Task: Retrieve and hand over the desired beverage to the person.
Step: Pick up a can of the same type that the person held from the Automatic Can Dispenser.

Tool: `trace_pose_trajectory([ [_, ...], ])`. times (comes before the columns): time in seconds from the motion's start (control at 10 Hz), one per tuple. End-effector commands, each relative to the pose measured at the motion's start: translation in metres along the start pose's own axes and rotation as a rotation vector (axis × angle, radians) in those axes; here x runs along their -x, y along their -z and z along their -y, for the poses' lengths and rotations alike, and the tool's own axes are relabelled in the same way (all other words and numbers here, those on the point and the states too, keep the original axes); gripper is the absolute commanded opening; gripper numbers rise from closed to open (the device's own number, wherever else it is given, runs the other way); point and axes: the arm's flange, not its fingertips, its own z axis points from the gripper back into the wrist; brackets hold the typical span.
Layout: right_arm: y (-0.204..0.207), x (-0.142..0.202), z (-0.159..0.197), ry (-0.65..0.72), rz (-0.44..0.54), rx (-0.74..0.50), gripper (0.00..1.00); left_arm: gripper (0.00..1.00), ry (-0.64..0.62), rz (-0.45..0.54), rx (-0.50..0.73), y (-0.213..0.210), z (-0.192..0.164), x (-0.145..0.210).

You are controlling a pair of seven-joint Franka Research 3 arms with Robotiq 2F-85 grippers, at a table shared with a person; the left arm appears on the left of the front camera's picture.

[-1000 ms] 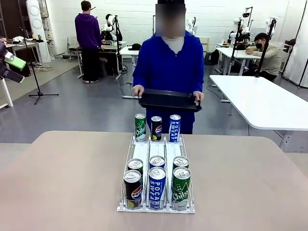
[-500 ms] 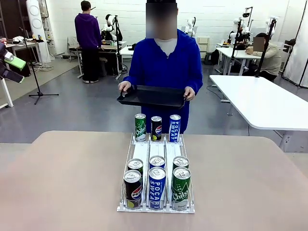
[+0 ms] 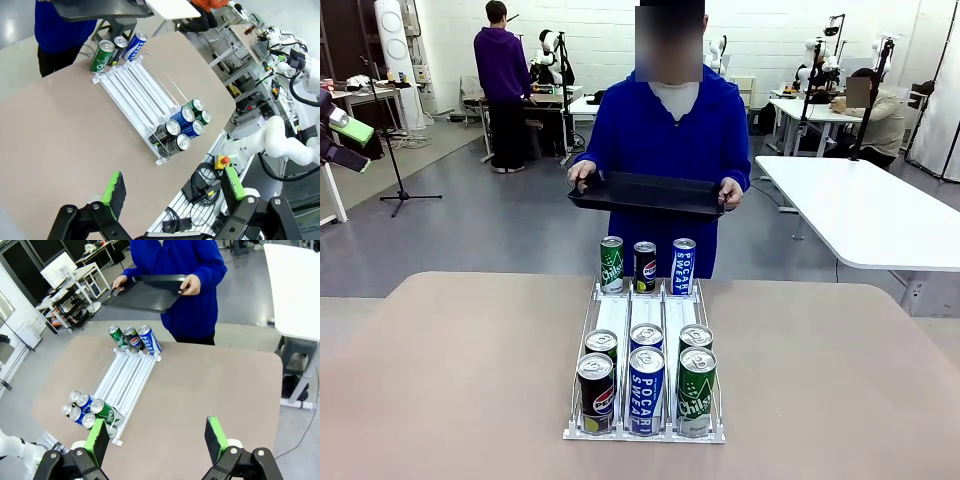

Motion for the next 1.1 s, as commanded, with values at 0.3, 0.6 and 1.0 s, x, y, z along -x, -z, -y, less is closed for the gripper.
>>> trace_pose_trajectory([
  [0.3,0.0024,0.0006,0.0015,0.002,0.006,-0.02,1.0,1.0,0.005,0.008,0.017,-0.0026,-0.0009,-0.0012],
  [0.6,0.0024,0.0006,0.0015,0.002,0.006,-0.02,1.0,1.0,0.005,0.008,0.017,-0.0026,-0.0009,-0.0012],
  [1.0,0.0024,0.0006,0.0015,0.002,0.006,-0.02,1.0,1.0,0.005,0.008,0.017,-0.0026,-0.0009,-0.0012],
])
